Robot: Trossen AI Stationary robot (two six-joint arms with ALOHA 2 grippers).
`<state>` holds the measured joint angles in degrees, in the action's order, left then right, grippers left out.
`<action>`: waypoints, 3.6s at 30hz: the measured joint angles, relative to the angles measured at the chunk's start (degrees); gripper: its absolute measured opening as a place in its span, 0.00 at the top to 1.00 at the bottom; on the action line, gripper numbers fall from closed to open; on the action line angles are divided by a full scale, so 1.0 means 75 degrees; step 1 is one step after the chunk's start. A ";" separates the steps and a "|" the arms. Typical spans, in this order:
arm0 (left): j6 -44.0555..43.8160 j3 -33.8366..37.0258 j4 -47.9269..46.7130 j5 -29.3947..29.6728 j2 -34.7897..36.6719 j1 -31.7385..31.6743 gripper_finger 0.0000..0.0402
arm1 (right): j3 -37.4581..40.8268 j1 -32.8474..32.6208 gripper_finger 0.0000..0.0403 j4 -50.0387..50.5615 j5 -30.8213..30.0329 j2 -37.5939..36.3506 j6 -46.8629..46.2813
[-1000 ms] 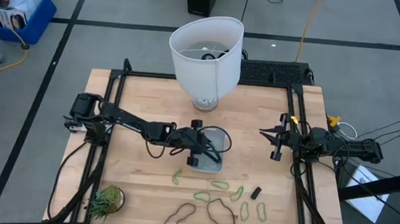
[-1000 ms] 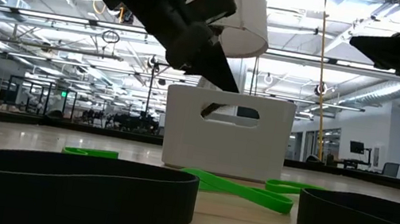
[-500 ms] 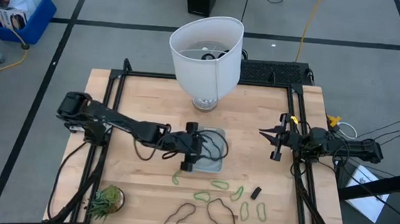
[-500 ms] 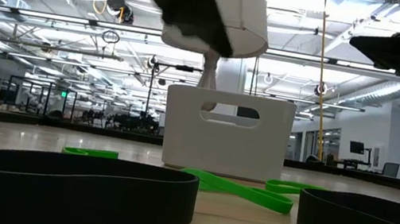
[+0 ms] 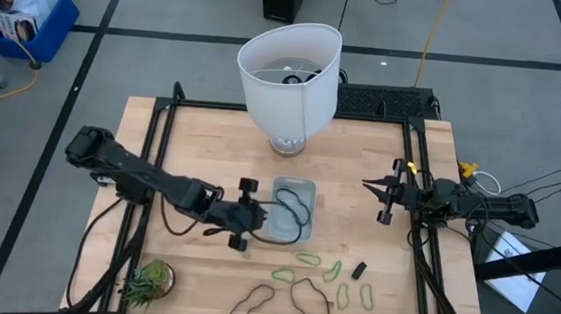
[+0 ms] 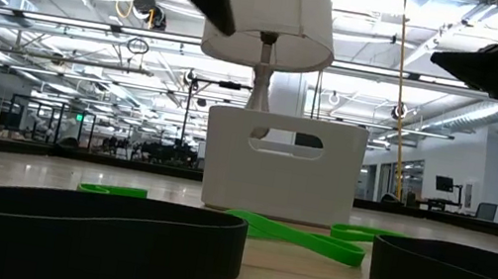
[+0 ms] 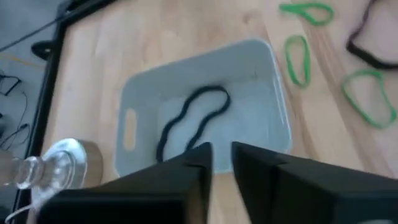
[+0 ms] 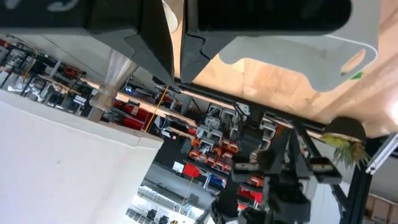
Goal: Pick and place rubber bands into bin
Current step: Put the black rubber band into the gray bin
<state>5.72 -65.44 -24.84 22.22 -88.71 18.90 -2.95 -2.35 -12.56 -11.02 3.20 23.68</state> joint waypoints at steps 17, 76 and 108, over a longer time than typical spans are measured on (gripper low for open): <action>0.0849 0.6103 1.0429 -0.3933 0.1599 -0.1385 0.99 | -0.0001 0.0000 0.95 -0.0013 -0.0219 0.0106 0.0011; 0.1356 0.7802 0.9199 -0.2094 0.5444 -0.0511 0.89 | -0.0850 -0.1774 0.87 0.0220 0.0606 0.2430 -0.2090; -0.0010 0.7802 0.8716 -0.1953 0.5444 -0.0511 0.88 | -0.4623 -0.5474 0.27 0.4148 0.0666 0.8548 -0.6181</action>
<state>5.65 -6.92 40.53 7.57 -47.88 15.07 -37.63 -43.40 18.55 -6.03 67.31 -22.68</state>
